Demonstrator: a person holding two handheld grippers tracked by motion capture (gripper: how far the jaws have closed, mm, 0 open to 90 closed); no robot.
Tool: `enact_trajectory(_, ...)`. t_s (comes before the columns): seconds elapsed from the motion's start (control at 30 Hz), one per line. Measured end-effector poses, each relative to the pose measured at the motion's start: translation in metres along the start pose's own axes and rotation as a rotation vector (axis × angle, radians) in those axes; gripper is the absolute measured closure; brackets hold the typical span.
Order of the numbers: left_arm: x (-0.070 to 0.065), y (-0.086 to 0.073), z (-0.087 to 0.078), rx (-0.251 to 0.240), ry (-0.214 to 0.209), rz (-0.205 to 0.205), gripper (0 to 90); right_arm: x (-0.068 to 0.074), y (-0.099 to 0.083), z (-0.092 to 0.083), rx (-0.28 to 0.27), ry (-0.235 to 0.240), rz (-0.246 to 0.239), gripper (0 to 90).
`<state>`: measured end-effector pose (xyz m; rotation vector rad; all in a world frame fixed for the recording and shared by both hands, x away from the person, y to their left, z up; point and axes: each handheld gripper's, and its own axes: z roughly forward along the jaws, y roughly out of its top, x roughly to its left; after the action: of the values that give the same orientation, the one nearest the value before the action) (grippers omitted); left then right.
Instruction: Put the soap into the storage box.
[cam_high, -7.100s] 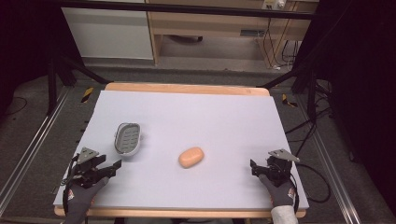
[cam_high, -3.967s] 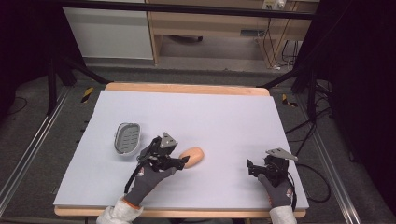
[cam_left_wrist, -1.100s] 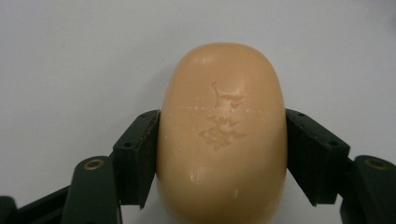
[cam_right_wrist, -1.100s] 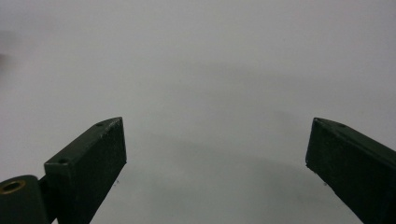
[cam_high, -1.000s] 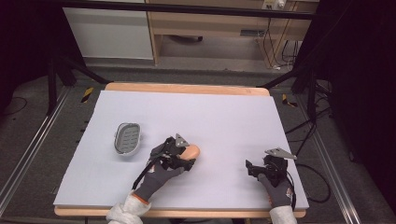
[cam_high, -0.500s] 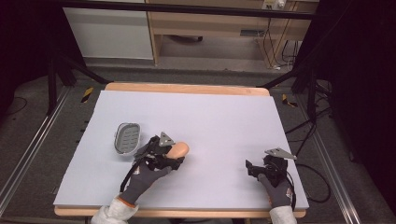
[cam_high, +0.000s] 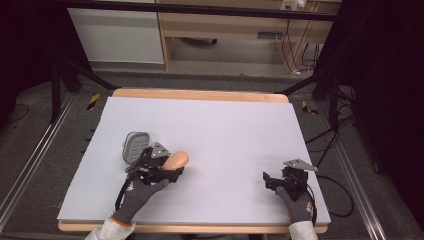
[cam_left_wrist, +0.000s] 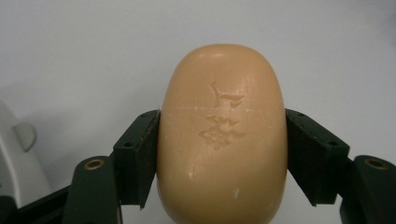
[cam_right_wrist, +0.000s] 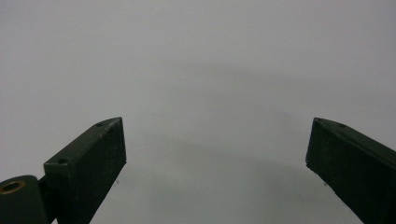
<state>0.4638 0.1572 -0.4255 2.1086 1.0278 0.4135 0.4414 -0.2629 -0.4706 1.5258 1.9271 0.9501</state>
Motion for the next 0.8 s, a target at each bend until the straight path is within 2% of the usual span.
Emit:
enact_trajectory(0.3, 0.015, -0.002, -0.016, -0.022, 0.032, -0.030, 31.5, 0.002, -0.001, -0.001, -0.003, 0.011, -0.002, 5.2)
enact_trajectory(0.63, 0.037, 0.002, -0.035, -0.071, 0.074, -0.091, 31.5, 0.005, -0.002, 0.000, 0.002, 0.015, -0.017, 5.1)
enact_trajectory(0.8, 0.047, 0.004, -0.041, -0.079, 0.099, -0.102, 31.5, 0.005, -0.001, 0.000, 0.001, 0.020, -0.012, 5.2)
